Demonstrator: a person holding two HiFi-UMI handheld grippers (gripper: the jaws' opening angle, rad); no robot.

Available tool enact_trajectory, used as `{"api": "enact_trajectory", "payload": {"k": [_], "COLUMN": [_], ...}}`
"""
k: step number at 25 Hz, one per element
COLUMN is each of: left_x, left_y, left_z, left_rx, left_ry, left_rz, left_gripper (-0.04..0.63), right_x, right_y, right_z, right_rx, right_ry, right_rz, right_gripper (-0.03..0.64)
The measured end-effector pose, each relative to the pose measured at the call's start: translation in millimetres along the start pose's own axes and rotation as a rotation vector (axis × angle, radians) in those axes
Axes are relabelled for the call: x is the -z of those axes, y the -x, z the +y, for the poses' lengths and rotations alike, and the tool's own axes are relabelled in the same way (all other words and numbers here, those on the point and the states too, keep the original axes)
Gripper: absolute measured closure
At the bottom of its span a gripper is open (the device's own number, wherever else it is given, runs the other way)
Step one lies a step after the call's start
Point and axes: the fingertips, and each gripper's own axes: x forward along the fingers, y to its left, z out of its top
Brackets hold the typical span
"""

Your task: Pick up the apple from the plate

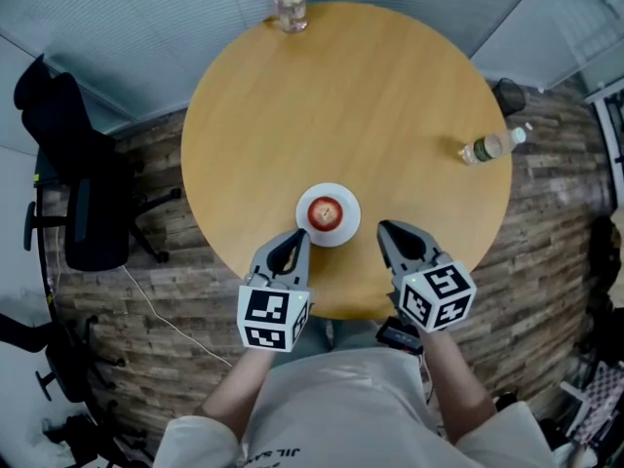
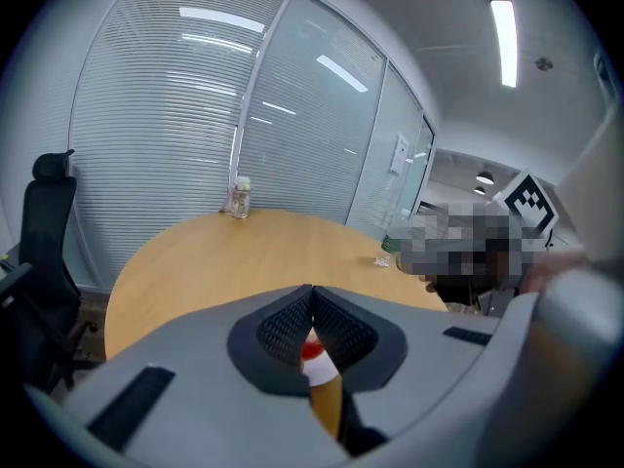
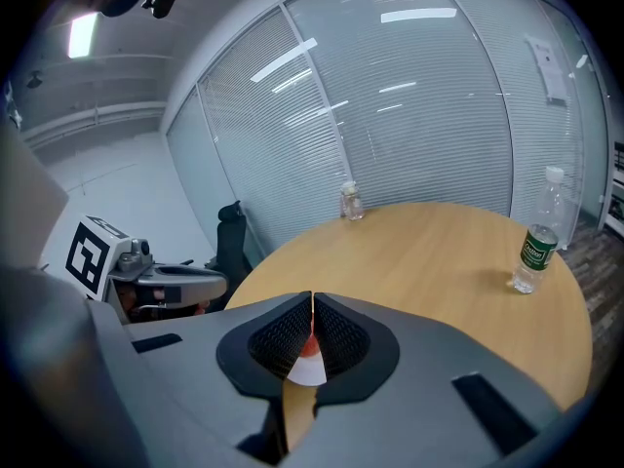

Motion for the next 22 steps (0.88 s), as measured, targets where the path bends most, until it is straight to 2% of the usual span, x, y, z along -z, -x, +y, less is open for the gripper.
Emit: {"api": "enact_trajectory", "payload": {"k": [5, 14, 20, 22], "left_x": [10, 29, 45, 50], "left_y": [-11, -37, -57, -65], "left_z": [8, 15, 15, 14], "left_rx": [0.000, 0.024, 0.063, 0.072], "left_ry": [-0.010, -0.016, -0.020, -0.024], "left_rz": [0.018, 0.061, 0.105, 0.116], "left_gripper": [0.584, 0.494, 0.333, 0.298], "right_x": [5, 15, 18, 20], "right_y": [-9, -28, -36, -38], "right_z": [3, -1, -2, -3], "right_rx": [-0.009, -0.008, -0.009, -0.011], "right_ry": [-0.003, -0.014, -0.021, -0.024], "right_rz": [0.010, 0.039, 0.050, 0.055], "right_gripper": [0.584, 0.584, 0.584, 0.584]}}
